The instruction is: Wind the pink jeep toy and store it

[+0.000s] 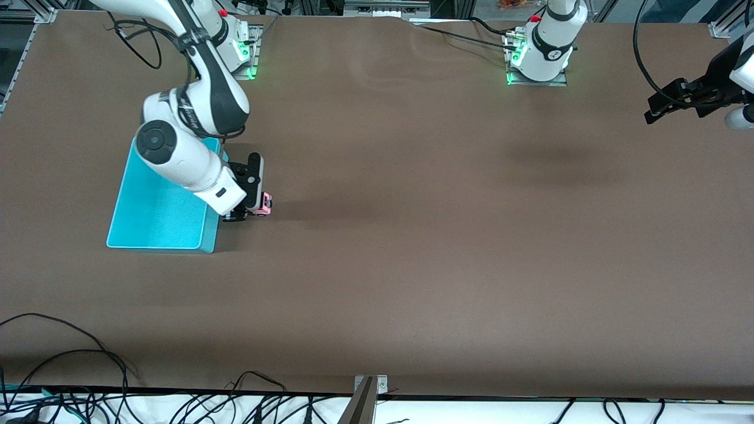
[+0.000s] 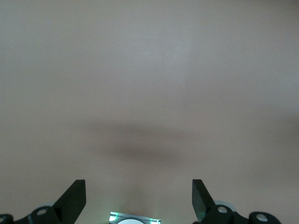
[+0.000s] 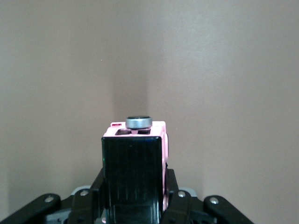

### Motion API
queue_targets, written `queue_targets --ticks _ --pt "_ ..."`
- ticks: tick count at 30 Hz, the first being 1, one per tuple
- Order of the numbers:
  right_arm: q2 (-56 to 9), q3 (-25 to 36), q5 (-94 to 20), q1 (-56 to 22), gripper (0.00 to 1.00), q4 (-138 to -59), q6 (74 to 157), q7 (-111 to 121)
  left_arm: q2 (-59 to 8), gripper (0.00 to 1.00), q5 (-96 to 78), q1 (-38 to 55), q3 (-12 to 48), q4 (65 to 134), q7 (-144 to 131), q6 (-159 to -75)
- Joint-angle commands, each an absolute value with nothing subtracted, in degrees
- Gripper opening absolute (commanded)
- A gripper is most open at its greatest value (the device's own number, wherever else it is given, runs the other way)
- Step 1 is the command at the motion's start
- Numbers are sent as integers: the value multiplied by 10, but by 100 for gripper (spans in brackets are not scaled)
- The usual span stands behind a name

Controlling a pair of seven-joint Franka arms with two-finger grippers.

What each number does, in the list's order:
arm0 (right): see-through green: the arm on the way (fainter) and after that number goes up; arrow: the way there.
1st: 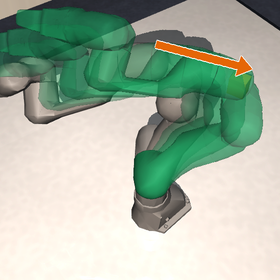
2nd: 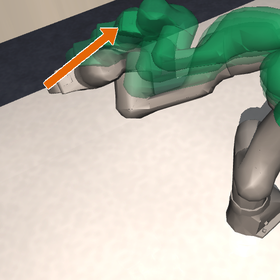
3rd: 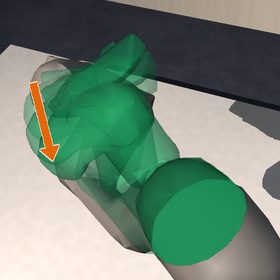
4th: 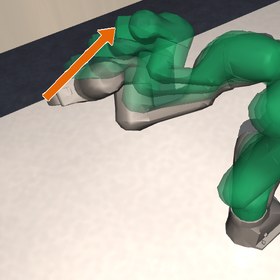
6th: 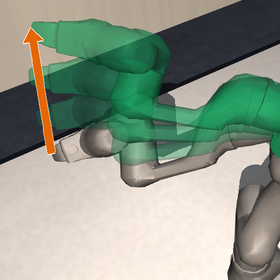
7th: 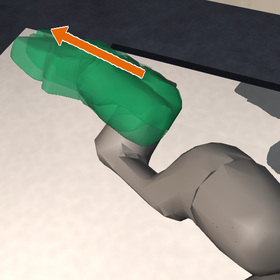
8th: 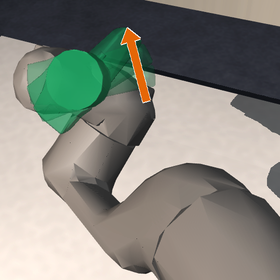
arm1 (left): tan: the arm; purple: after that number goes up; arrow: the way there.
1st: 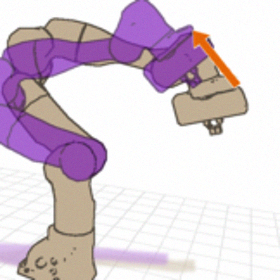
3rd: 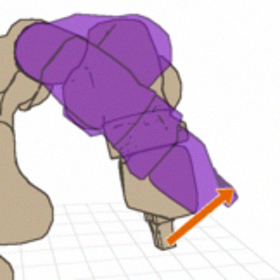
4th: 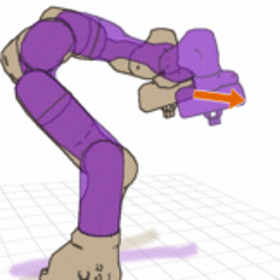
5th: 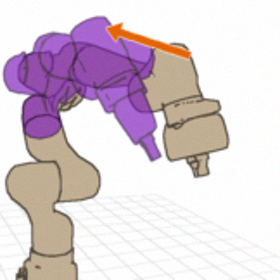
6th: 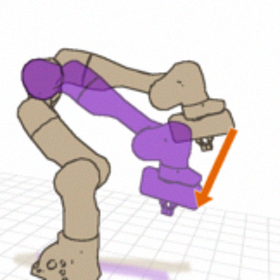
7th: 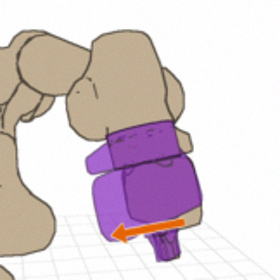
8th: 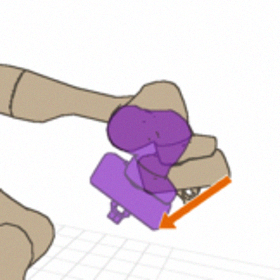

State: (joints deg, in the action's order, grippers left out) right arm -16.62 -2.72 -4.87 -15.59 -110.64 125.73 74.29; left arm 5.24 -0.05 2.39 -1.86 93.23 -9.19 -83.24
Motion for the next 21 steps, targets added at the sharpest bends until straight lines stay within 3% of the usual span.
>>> queue_targets --ticks 1,4,12,21 --pt "-168 3 -51 -154 0 -1021 1139 752 40 100 -14 35 -31 909 -79 -815" --pt "-165 30 -49 -153 0 -1001 1089 772 40 100 -14 38 -30 909 -80 -815" --pt "-149 112 -50 -152 0 -1021 1064 894 40 100 -14 39 -29 910 -81 -816" --pt "-124 189 -55 -151 0 -1133 1120 977 40 100 -6 39 -27 915 -78 -850"
